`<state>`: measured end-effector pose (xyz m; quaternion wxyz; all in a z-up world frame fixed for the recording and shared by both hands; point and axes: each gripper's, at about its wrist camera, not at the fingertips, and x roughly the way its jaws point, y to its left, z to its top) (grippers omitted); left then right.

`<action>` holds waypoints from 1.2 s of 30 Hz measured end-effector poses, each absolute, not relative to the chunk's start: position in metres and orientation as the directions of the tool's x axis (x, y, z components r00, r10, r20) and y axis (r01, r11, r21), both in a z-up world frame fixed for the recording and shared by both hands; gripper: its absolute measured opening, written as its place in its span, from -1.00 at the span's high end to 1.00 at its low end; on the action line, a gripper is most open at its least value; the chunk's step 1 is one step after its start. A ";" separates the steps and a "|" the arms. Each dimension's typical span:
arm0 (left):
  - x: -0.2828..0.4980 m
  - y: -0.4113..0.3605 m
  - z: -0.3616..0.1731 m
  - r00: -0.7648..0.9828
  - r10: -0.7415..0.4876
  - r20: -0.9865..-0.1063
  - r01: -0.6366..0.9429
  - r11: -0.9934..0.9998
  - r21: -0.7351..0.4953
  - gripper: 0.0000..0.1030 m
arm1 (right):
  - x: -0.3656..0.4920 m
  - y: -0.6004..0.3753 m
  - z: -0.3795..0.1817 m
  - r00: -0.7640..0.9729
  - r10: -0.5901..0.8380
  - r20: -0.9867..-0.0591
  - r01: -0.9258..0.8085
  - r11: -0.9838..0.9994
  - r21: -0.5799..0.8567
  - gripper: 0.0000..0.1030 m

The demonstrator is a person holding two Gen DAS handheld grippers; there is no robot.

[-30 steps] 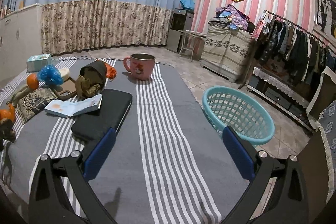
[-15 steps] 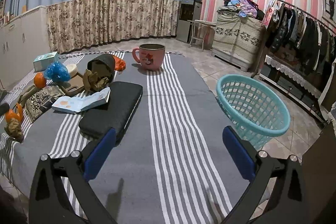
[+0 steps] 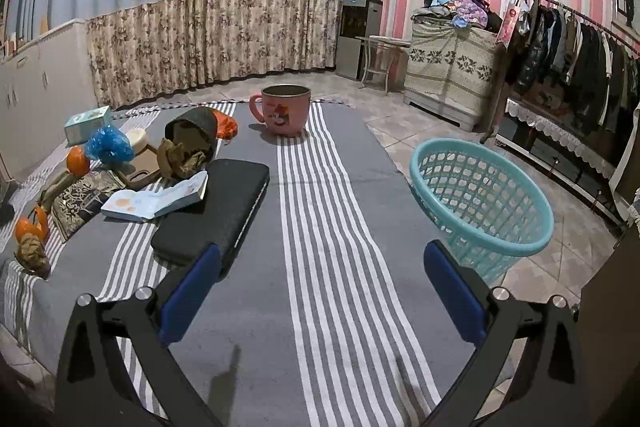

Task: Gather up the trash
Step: 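Move the left tool down to the tangerine and close on it, then grasp the white picture card with the right tool while the left lifts the tangerine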

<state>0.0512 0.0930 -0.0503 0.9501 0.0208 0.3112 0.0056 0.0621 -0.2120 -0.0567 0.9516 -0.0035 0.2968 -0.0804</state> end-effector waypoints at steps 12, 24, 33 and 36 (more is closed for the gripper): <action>0.078 0.101 -0.078 0.745 -0.018 -0.667 0.031 0.999 0.008 -0.25 | 0.064 -0.209 -0.059 0.805 -0.157 -0.572 0.140 0.987 -0.075 -0.93; 0.105 0.109 -0.094 0.692 -0.117 -0.712 0.084 0.993 -0.082 -0.14 | 0.072 -0.204 -0.067 0.788 -0.166 -0.592 0.130 0.986 -0.103 -0.93; 0.106 0.113 -0.085 0.689 -0.145 -0.710 0.125 0.989 -0.081 0.30 | 0.080 -0.199 -0.062 0.789 -0.151 -0.596 0.113 0.989 -0.100 -0.93; 0.100 0.115 -0.074 0.716 -0.139 -0.684 0.132 0.989 -0.063 0.31 | 0.086 -0.190 -0.056 0.799 -0.134 -0.586 0.088 0.990 -0.107 -0.93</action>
